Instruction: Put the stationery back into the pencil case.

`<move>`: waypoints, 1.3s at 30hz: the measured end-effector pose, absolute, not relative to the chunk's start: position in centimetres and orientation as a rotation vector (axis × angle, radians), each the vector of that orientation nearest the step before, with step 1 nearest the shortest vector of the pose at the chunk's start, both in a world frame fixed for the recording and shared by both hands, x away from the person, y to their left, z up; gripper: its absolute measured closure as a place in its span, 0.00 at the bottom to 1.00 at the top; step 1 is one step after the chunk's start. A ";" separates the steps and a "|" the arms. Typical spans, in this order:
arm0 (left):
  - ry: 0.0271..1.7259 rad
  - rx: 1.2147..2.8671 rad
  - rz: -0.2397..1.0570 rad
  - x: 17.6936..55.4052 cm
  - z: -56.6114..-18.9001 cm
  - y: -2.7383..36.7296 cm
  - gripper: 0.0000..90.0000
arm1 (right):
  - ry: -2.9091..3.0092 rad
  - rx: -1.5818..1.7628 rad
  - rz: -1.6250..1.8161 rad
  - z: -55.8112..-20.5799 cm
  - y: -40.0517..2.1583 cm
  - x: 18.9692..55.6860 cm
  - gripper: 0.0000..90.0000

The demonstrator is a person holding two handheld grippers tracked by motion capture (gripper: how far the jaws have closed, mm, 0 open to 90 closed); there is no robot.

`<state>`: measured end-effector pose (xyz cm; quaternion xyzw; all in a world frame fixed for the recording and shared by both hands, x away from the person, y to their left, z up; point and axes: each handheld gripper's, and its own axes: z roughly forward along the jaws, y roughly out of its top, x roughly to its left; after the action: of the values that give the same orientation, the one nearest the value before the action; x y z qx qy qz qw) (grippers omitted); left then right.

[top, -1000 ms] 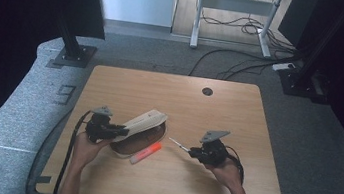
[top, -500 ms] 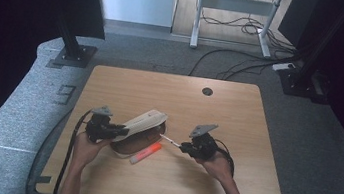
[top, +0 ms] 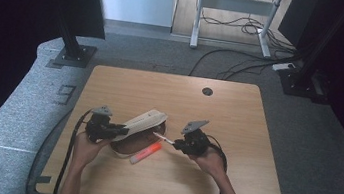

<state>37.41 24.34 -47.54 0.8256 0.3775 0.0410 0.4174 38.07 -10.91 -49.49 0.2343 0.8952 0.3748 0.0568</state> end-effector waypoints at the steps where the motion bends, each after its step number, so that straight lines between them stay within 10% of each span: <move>1: 0.947 2.072 0.105 37.4 -47.5 24.3 0.85 | 2.720 0.702 1.133 -49.5 -10.7 38.1 0.87; 39: 0.943 2.070 0.106 37.4 -47.5 24.3 0.85 | 2.801 0.514 1.065 -50.5 -2.8 40.3 0.87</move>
<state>37.37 24.30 -47.50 0.8255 0.3761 0.0422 0.4188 40.32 -2.80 -50.45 0.1688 0.9202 0.3497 0.0504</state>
